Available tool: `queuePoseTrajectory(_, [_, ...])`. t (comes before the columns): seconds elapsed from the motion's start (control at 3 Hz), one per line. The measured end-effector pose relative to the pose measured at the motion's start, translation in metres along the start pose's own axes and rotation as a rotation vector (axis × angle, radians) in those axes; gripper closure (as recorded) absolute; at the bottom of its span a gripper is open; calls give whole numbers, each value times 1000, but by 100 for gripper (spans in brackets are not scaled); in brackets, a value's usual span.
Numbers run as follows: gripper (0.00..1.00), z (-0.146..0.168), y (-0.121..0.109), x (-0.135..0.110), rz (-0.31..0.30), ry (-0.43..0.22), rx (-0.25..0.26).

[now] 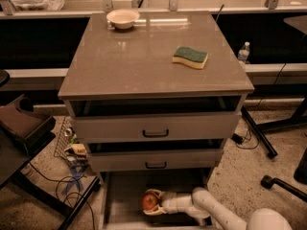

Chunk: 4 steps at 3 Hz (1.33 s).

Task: Place apple into bottom drawer

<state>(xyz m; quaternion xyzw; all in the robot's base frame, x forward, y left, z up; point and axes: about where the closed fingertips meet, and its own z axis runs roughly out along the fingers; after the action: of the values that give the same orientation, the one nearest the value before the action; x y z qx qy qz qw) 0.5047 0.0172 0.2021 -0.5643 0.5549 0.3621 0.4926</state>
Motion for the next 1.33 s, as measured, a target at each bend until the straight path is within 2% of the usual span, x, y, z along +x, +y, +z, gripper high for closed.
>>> queuePoseTrajectory(0.33, [98,26,5,13,22,-23,-9])
queuePoseTrajectory(1.33, [30,29,9,9,23,-29,-18])
